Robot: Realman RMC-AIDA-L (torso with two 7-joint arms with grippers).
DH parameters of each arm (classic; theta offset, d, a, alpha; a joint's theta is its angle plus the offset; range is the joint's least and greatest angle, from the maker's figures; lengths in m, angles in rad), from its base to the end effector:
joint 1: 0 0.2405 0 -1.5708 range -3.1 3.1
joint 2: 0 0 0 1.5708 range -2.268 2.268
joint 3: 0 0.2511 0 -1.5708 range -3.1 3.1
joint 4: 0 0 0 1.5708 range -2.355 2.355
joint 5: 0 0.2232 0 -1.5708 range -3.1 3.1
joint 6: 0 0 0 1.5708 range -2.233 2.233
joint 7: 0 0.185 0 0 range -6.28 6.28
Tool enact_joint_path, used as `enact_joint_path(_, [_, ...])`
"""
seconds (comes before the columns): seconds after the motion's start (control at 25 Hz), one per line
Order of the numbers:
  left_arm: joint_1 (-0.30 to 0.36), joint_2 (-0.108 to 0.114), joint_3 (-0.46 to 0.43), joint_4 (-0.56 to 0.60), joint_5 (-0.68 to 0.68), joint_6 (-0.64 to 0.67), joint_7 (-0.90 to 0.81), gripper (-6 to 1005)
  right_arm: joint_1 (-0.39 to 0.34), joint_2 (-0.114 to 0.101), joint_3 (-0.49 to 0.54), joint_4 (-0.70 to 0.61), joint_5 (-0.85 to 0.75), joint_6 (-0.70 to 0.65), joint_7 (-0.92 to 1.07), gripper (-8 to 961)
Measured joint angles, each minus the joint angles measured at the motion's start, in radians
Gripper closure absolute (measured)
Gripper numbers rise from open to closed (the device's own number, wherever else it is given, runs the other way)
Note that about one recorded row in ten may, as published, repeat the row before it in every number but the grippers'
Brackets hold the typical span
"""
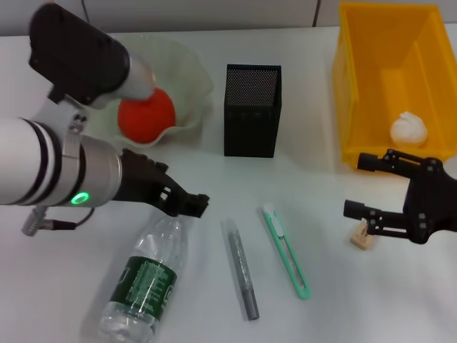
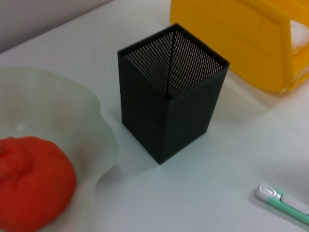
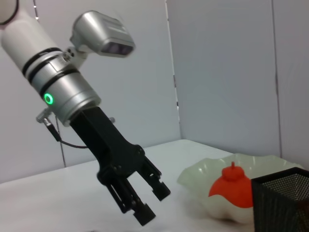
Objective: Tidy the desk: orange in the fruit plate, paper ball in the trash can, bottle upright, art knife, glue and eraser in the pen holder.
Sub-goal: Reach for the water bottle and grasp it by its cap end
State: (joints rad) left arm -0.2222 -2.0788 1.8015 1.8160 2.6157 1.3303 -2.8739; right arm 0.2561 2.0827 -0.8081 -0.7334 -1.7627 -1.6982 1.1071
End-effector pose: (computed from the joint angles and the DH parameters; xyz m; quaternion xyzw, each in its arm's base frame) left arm -0.1541 0.3101 -0.0595 -0.9125 -0.3198 0.0819 0.2416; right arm 0.2789 0.2822 -0.0153 -0.9300 0.1334 0.2980 0.1688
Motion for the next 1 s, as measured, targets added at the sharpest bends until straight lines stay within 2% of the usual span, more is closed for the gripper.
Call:
enact_joint_path(0.4, [-0.049,-0.001,0.011,-0.166,0.007,-0.059,-0.003,182,0.026,0.0,-0.002,0.086,-0.054,0.026,-0.071,153])
enact_joint_path(0.68, [-0.089,-0.001,0.006,-0.261,0.019,-0.089,-0.004,184,0.032,0.0,-0.007,0.1,-0.055,0.033,-0.071,152])
enact_joint_path(1.0, [-0.11,-0.001,0.015,-0.29,0.012,-0.087,-0.005,209,0.031,0.001,-0.011,0.1,-0.061,0.037,-0.059,154])
